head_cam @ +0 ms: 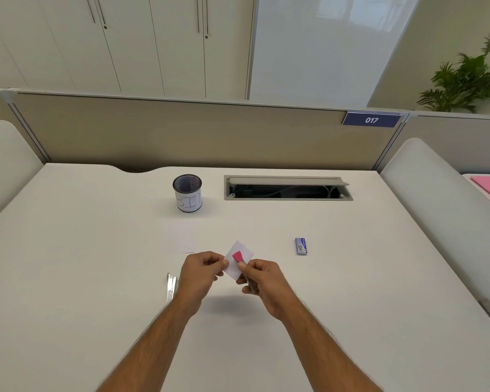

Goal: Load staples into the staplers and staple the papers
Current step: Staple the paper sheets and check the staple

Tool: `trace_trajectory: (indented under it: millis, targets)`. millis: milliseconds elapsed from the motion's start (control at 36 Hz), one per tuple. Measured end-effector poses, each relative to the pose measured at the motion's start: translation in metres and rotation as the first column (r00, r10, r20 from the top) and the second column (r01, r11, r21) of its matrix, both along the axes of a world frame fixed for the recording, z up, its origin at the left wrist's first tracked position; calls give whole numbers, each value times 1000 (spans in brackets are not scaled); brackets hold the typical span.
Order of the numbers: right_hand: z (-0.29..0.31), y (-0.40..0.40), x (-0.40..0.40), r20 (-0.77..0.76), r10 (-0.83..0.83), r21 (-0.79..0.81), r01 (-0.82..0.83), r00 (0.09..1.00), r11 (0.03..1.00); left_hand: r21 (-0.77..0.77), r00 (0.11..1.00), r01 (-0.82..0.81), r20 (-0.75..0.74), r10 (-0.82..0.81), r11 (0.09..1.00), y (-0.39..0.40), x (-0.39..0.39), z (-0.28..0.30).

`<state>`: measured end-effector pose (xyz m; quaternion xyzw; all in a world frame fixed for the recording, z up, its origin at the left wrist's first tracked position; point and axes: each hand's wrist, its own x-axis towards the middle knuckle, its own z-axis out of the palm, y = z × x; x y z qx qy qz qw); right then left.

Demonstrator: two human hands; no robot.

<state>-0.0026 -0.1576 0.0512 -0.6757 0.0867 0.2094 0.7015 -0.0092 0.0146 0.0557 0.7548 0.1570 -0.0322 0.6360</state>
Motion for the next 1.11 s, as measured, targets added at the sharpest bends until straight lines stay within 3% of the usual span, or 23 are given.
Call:
trace_trajectory:
  millis: [333,417,583,861,1028,1111]
  targets:
    - [1,1,0,28,-41,-46,43,999,998,-22,1000,4,8,-3,1000,-4,2,-3]
    - [4,1,1,37,-36,-53,38,999,998,-96,1000,-2,4,3,995,-7,3,-1]
    - [7,3,-1,65,-2,-79,8,998,997,-214,990,135,-14,-141,967,-12,5,4]
    - [7,6,-2,89,-56,-134,68,994,989,-89,995,96,11,-95,991,-18,9,6]
    - [9,3,-1,88,-37,-77,44,995,996,-251,995,85,-36,-98,964,-13,9,5]
    - [8,3,-2,98,-56,-57,62,994,996,-261,997,11,-66,-29,965,-12,6,5]
